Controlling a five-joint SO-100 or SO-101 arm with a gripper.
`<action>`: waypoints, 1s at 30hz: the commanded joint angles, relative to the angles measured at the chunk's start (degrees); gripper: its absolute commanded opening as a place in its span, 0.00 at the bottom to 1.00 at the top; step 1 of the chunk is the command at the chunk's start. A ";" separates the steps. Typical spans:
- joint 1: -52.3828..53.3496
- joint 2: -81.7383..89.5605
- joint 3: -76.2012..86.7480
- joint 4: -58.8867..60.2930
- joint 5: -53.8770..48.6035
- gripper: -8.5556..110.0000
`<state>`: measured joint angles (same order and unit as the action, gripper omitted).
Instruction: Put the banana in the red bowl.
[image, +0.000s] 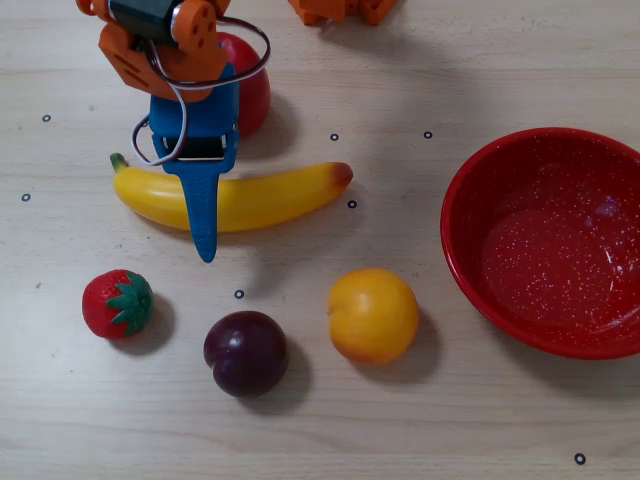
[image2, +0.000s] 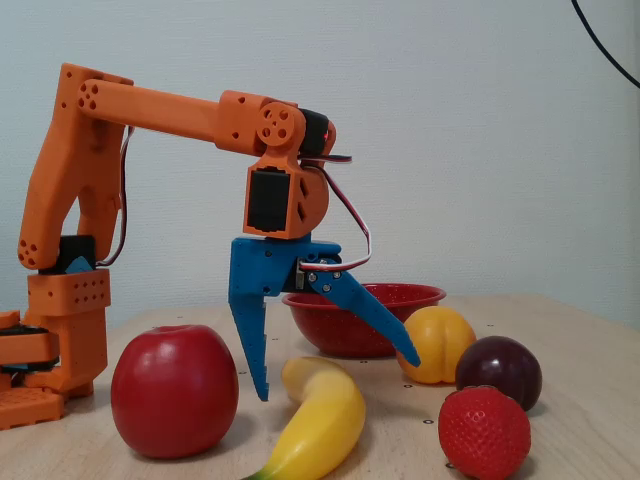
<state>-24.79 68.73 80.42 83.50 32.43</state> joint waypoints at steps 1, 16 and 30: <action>1.67 1.67 -4.04 0.97 -1.49 0.53; 2.90 -0.35 -1.85 -1.93 -1.93 0.55; 1.67 -0.97 -0.26 -5.71 0.00 0.55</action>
<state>-22.68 64.60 81.91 78.75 31.29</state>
